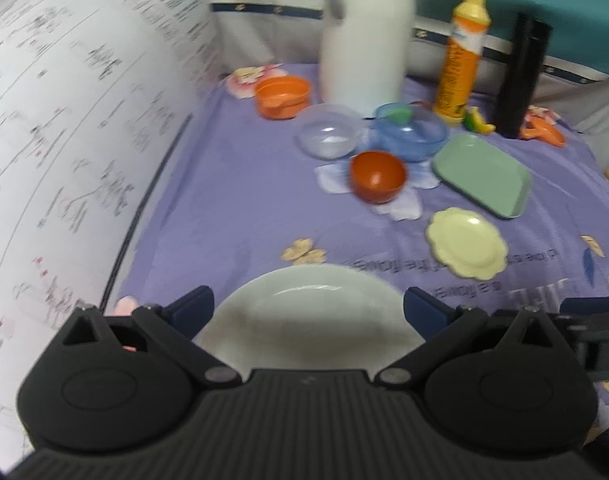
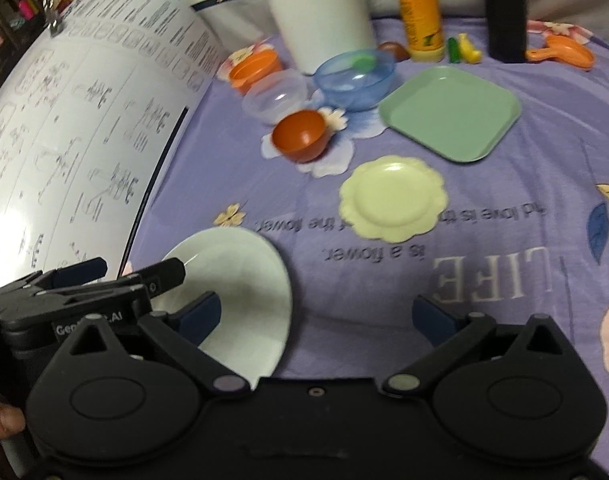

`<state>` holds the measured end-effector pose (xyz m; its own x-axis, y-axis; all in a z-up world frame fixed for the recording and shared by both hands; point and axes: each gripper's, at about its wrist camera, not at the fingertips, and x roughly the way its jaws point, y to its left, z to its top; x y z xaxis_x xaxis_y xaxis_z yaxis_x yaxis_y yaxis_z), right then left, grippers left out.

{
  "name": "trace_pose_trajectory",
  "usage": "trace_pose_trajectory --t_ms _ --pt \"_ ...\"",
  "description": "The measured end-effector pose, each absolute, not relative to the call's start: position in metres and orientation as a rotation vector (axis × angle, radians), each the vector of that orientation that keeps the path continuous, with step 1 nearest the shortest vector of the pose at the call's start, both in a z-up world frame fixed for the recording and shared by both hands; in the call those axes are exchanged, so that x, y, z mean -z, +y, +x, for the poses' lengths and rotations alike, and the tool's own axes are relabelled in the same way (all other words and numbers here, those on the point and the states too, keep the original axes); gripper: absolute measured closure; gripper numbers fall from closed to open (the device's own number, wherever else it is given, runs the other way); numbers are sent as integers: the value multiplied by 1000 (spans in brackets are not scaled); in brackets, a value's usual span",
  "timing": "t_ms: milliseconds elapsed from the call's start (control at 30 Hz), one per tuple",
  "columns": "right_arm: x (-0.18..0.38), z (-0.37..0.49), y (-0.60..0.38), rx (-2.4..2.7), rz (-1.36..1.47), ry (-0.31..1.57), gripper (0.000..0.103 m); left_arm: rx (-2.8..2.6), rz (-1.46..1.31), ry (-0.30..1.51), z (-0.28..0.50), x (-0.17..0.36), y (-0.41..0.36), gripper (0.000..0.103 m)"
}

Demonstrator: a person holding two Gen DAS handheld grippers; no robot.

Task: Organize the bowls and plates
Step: 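Move both grippers to the green square tray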

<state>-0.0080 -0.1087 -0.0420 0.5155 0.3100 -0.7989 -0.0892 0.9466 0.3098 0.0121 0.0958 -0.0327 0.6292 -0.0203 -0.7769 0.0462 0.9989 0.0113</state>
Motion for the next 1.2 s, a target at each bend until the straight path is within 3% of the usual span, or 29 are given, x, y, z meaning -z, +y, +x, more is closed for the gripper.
trace_pose_trajectory --t_ms 533,633,800,1033,1133,1200 --pt "60 43 -238 13 410 934 2 209 146 851 62 34 -8 0" --pt "66 58 -251 37 423 929 10 232 153 850 75 38 -20 0" --pt "80 83 -255 42 440 938 32 250 156 861 99 45 -34 0" --pt "100 122 -253 30 443 960 51 254 156 888 128 58 -45 0" --pt "110 137 -254 21 457 974 65 250 157 894 137 62 -51 0" --pt "114 144 -254 12 451 977 80 247 157 898 143 65 -54 1"
